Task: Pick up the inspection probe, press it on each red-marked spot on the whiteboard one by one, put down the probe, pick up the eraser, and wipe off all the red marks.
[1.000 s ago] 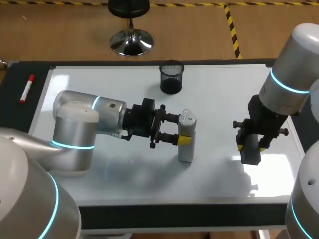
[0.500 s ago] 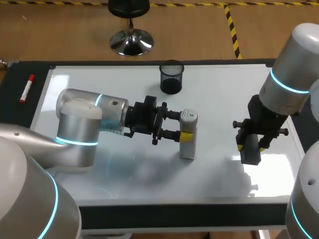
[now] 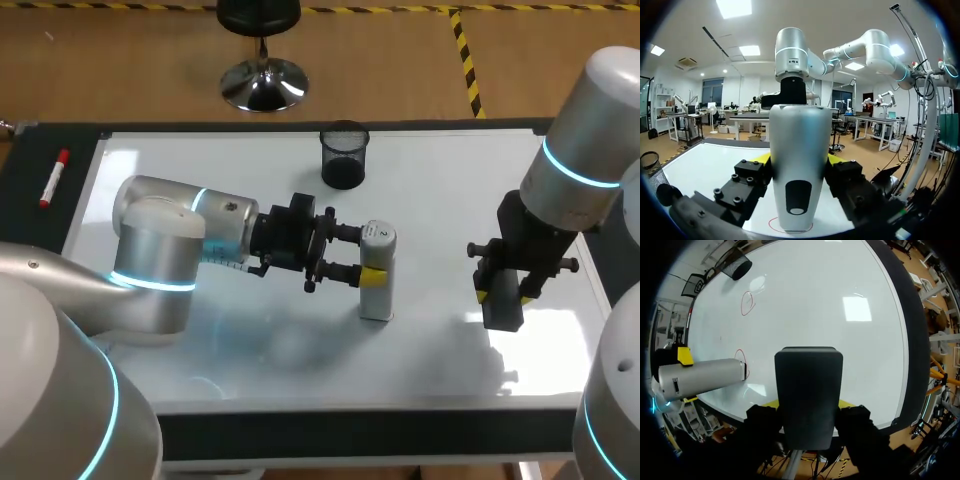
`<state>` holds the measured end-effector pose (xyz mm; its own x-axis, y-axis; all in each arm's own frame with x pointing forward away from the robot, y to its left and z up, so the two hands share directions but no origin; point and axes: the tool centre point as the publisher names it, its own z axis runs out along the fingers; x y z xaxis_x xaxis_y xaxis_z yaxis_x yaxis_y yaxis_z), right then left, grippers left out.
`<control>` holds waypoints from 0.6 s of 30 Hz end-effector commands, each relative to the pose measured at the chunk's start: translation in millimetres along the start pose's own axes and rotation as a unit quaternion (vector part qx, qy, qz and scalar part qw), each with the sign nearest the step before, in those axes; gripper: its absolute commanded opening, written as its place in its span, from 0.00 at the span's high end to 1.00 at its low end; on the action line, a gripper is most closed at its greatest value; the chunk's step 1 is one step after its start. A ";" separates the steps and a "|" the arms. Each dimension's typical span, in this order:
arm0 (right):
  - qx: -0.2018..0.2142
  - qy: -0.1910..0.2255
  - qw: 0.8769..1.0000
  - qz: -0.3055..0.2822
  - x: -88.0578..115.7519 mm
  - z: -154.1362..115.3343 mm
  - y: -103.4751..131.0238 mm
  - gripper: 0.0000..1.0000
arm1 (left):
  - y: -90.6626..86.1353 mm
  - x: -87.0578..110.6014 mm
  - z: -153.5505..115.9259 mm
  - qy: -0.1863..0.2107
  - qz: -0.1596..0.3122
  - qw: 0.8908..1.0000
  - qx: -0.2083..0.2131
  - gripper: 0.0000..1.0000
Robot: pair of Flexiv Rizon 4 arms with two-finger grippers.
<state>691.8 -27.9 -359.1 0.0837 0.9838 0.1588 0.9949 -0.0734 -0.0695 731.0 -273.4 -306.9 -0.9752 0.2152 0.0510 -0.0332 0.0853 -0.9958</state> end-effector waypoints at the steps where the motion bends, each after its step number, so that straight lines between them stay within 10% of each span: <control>1: -0.001 0.001 1.000 0.000 -1.5 -0.9 -0.9 1.00 | 16.0 1.5 3.6 0.001 0.000 1.000 -0.001 1.00; 18: -0.001 0.001 1.000 0.000 -1.5 -0.9 -0.9 1.00 | 23.3 0.3 8.8 0.006 -0.009 1.000 -0.004 1.00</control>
<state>691.8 -27.9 -359.1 0.0837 0.9838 0.1588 0.9949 -0.0735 -0.0695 728.6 -278.7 -308.0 -0.9731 0.2208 0.0660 -0.0455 0.0966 -0.9943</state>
